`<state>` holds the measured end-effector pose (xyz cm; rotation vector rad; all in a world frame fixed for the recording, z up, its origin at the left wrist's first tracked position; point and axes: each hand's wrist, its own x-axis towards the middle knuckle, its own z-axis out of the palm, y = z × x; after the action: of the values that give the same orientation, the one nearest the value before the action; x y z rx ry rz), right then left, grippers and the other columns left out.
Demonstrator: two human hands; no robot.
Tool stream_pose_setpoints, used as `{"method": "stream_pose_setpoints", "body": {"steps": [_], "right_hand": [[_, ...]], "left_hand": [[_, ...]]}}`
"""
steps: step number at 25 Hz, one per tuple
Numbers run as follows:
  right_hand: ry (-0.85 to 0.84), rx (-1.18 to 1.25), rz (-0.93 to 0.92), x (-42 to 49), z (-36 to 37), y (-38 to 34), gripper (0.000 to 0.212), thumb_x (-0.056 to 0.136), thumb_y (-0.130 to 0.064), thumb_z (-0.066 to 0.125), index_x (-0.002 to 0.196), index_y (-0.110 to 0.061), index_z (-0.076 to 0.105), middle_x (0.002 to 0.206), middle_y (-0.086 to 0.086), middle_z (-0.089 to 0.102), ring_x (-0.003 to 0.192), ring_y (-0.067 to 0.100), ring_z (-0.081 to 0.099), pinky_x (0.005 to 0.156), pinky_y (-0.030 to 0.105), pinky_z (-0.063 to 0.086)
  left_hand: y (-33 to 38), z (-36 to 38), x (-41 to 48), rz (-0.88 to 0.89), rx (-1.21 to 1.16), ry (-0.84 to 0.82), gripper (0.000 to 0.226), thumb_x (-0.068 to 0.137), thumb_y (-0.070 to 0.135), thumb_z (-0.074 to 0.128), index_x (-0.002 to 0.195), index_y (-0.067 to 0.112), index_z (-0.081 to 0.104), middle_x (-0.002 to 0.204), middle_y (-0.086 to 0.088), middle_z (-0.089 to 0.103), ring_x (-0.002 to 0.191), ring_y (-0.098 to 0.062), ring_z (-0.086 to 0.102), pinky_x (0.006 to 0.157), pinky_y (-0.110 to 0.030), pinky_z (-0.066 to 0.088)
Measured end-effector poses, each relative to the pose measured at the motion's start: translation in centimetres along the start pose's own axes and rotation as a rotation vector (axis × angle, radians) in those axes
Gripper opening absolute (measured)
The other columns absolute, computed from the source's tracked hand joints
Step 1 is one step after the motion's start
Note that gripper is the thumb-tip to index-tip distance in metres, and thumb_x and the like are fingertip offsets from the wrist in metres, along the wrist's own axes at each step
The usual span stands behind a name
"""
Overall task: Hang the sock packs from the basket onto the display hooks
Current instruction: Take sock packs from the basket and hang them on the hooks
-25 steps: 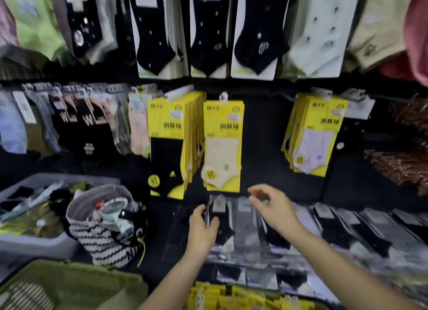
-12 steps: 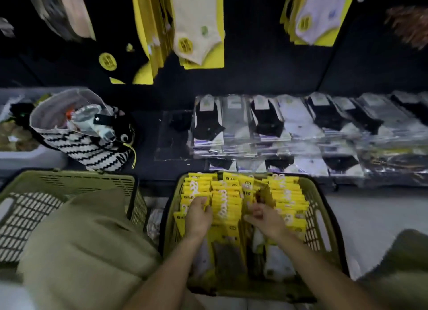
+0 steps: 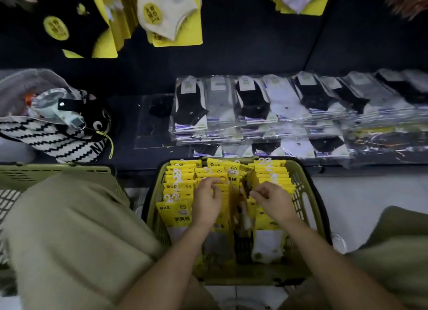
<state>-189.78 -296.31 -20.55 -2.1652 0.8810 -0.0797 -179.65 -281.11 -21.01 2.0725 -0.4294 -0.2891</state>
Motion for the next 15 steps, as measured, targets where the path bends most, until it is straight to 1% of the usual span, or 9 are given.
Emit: {"method": "stream_pose_setpoints", "body": {"steps": [2, 3, 4, 6, 7, 8, 11, 13, 15], "right_hand": [[0.102, -0.033, 0.119, 0.0, -2.5, 2.3, 0.013, 0.085, -0.023, 0.066, 0.081, -0.013, 0.058, 0.072, -0.001, 0.058, 0.072, 0.02, 0.058, 0.059, 0.024, 0.038], [0.128, -0.056, 0.222, -0.2, -3.4, 3.5, 0.012, 0.084, -0.019, 0.064, 0.081, -0.012, 0.055, 0.073, 0.004, 0.059, 0.068, 0.022, 0.057, 0.059, 0.027, 0.036], [0.117, -0.075, 0.332, -0.4, -3.8, 4.6, 0.011, 0.083, -0.016, 0.062, 0.084, -0.009, 0.054, 0.075, 0.009, 0.059, 0.063, 0.021, 0.053, 0.058, 0.028, 0.036], [-0.009, -0.083, 0.474, -1.0, -3.7, 6.3, 0.019, 0.081, -0.014, 0.064, 0.092, -0.004, 0.053, 0.081, 0.014, 0.06, 0.059, 0.018, 0.049, 0.057, 0.029, 0.037], [-0.075, -0.064, 0.48, -1.3, -3.2, 6.8, 0.026, 0.08, -0.018, 0.068, 0.095, -0.002, 0.054, 0.084, 0.014, 0.061, 0.062, 0.019, 0.052, 0.056, 0.028, 0.039], [-0.114, -0.033, 0.461, -1.5, -2.7, 7.2, 0.033, 0.08, -0.022, 0.071, 0.1, -0.002, 0.056, 0.09, 0.013, 0.063, 0.07, 0.021, 0.056, 0.058, 0.028, 0.04], [-0.123, 0.088, 0.359, -1.9, -1.7, 8.5, 0.048, 0.082, -0.026, 0.07, 0.123, -0.011, 0.051, 0.115, 0.008, 0.063, 0.104, 0.027, 0.059, 0.076, 0.029, 0.044], [-0.128, 0.144, 0.3, -1.5, -1.6, 9.1, 0.053, 0.083, -0.021, 0.069, 0.131, -0.016, 0.046, 0.125, 0.006, 0.059, 0.112, 0.027, 0.056, 0.082, 0.03, 0.045], [-0.156, 0.185, 0.283, -1.2, -1.4, 9.5, 0.059, 0.083, -0.016, 0.069, 0.135, -0.016, 0.041, 0.127, 0.005, 0.055, 0.117, 0.025, 0.053, 0.084, 0.029, 0.044]], "left_hand": [[0.8, 2.3, -0.8, 0.043, -0.026, -0.141, 0.017, 0.092, 0.009, 0.049, 0.103, 0.011, 0.063, 0.105, -0.003, 0.065, 0.094, -0.013, 0.058, 0.08, -0.024, 0.046], [1.0, 3.6, -1.3, 0.02, -0.028, -0.223, 0.016, 0.092, 0.011, 0.051, 0.104, 0.012, 0.062, 0.102, -0.002, 0.065, 0.093, -0.013, 0.06, 0.078, -0.022, 0.045], [1.1, 4.9, -1.9, -0.032, -0.003, -0.294, 0.016, 0.092, 0.014, 0.053, 0.106, 0.013, 0.06, 0.1, -0.001, 0.065, 0.094, -0.016, 0.061, 0.077, -0.022, 0.045], [0.6, 7.5, -3.1, -0.163, 0.112, -0.364, 0.011, 0.089, 0.016, 0.055, 0.1, 0.018, 0.056, 0.093, 0.0, 0.06, 0.097, -0.024, 0.061, 0.074, -0.026, 0.044], [0.2, 8.5, -3.4, -0.236, 0.176, -0.394, 0.011, 0.088, 0.017, 0.056, 0.099, 0.018, 0.054, 0.094, -0.003, 0.059, 0.099, -0.028, 0.06, 0.073, -0.028, 0.043], [-0.3, 9.2, -3.5, -0.312, 0.202, -0.436, 0.02, 0.086, 0.019, 0.058, 0.104, 0.017, 0.051, 0.102, -0.006, 0.059, 0.103, -0.029, 0.059, 0.074, -0.028, 0.042], [-1.4, 10.6, -2.5, -0.438, 0.048, -0.539, 0.064, 0.08, 0.018, 0.071, 0.133, 0.014, 0.036, 0.129, -0.008, 0.052, 0.122, -0.027, 0.049, 0.092, -0.032, 0.041], [-1.4, 11.1, -1.7, -0.436, 0.031, -0.575, 0.072, 0.081, 0.014, 0.07, 0.139, 0.013, 0.028, 0.134, -0.009, 0.048, 0.127, -0.027, 0.044, 0.101, -0.035, 0.039], [-1.4, 11.5, -1.9, -0.447, 0.026, -0.61, 0.072, 0.085, 0.012, 0.065, 0.142, 0.012, 0.021, 0.136, -0.01, 0.046, 0.128, -0.027, 0.043, 0.102, -0.036, 0.04]]}}
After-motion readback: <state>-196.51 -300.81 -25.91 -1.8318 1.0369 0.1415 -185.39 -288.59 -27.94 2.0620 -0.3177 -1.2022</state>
